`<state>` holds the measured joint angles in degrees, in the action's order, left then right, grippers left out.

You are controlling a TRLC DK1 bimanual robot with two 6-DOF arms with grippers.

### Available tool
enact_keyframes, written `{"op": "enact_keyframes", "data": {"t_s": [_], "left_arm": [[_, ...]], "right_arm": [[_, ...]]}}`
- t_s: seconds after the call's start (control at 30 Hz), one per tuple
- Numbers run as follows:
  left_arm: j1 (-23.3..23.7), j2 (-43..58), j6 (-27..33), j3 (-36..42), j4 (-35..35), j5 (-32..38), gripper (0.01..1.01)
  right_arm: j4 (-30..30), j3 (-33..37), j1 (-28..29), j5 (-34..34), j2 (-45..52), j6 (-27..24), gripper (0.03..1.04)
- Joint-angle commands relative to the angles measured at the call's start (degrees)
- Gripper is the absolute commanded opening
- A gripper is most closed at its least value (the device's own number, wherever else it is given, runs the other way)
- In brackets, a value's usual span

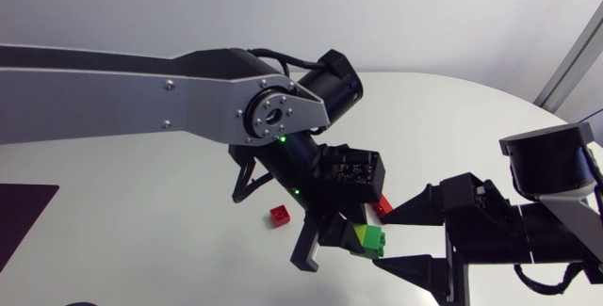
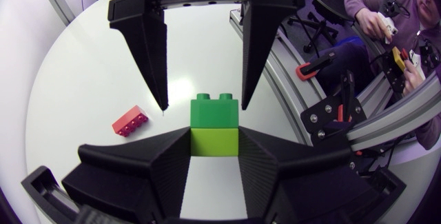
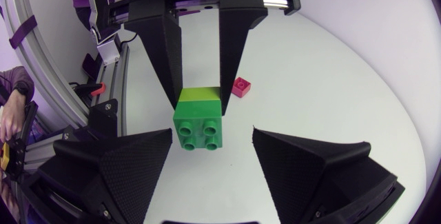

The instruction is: Disassemble duplo

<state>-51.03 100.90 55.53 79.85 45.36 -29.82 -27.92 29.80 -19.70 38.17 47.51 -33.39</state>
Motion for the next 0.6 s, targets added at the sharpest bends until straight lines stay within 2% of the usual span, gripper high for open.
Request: {"op": "enact_keyframes", "data": {"t_s": [0.0,0.07,0.17,0.23,0.27,0.37,0.53,0.57], "left_arm": [[-0.39,-0.53,-1.12,1.8,-0.19,-0.59,0.252],[-0.57,-0.53,-1.12,1.88,-0.1,-0.59,0.252],[-0.65,-0.62,-1.12,1.97,-0.1,-0.85,0.252],[-0.57,-0.8,-1.12,1.88,-0.1,-0.94,0.252],[-0.57,-0.97,-1.12,1.88,-0.01,-0.94,0.252],[-0.57,-1.32,-1.04,1.44,-0.01,-0.94,0.259],[-0.48,-2.11,-0.95,0.65,-0.01,-0.94,0.551],[-0.39,-2.38,-0.95,0.3,-0.01,-0.94,0.649]], "right_arm": [[0.15,1.05,-1.13,0.15,0.75,1.39,0.75],[0.24,0.96,-2.0,-0.38,0.83,1.75,0.68],[0.32,0.87,-2.36,-0.56,0.75,1.92,0.47],[0.5,0.61,-2.71,-0.73,0.75,1.83,0.28],[0.59,0.61,-2.97,-0.82,0.75,1.92,0.24],[0.5,0.61,-3.06,-0.82,1.1,1.83,0.23],[0.06,0.7,-4.11,-0.73,0.92,1.92,0.2],[-0.03,0.87,-4.2,-0.73,0.92,1.92,0.2]]}}
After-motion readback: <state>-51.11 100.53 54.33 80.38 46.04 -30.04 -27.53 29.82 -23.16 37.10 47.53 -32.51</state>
